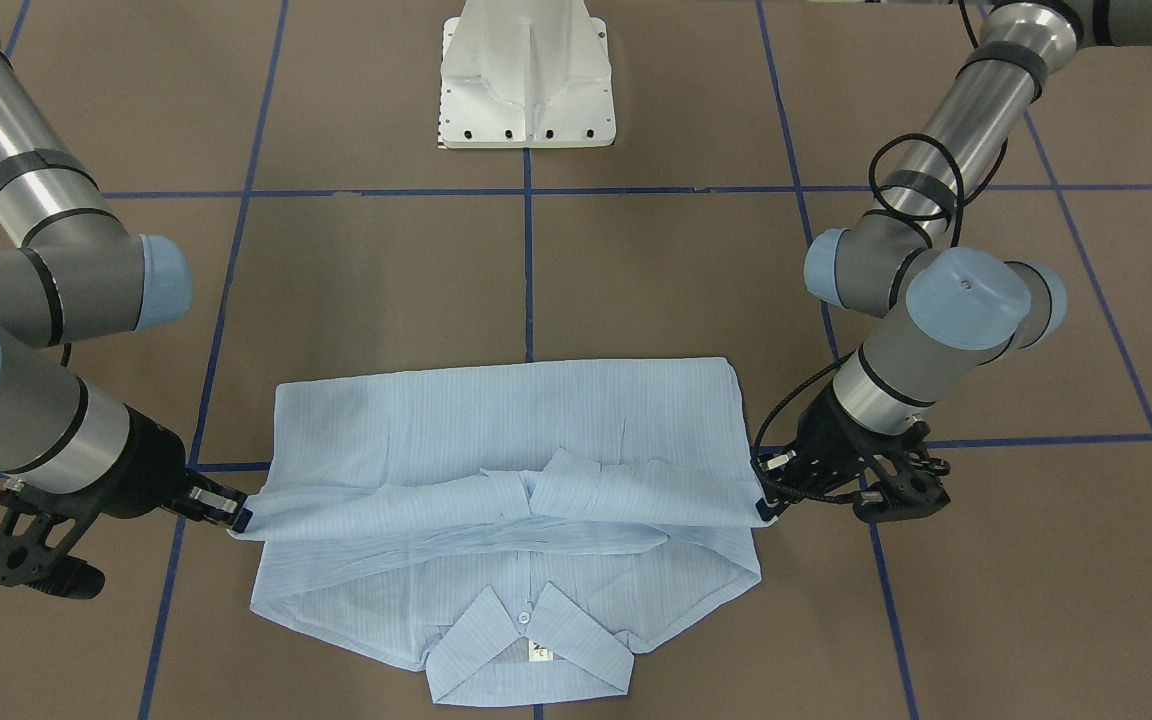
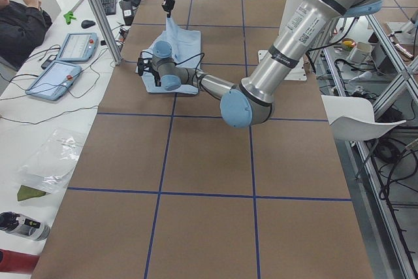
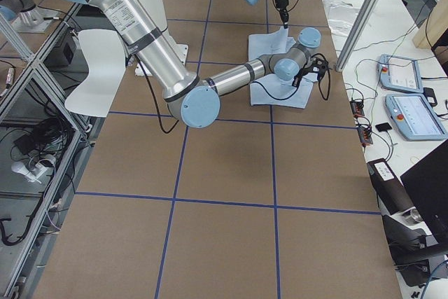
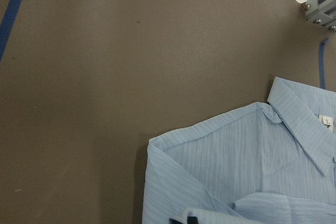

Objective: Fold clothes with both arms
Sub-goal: 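Lay the hem down beside the collar and open both grippers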

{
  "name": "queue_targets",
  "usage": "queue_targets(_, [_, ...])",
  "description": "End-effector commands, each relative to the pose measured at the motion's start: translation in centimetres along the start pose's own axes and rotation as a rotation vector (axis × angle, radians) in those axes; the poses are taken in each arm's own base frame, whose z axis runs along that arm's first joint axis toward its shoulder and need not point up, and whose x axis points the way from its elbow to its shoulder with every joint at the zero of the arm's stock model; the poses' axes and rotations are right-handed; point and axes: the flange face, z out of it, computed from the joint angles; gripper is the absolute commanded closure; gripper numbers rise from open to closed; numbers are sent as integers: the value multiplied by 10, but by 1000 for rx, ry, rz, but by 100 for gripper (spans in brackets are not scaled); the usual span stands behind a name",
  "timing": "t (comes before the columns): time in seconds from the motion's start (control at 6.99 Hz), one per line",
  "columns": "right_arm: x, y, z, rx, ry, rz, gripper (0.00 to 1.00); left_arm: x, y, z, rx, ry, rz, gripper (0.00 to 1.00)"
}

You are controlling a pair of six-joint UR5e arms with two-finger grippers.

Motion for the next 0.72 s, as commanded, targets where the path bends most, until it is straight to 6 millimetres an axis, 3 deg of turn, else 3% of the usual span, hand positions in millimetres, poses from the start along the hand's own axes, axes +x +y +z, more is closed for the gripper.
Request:
queue_targets(0.0, [-11,-10,6,-1,12,5,100,-2,-1,2,1,1,1,100])
queue_targets(0.57, [-1,-19,12,-3,31,26,100,1,-4,7,2,-1,-2,100])
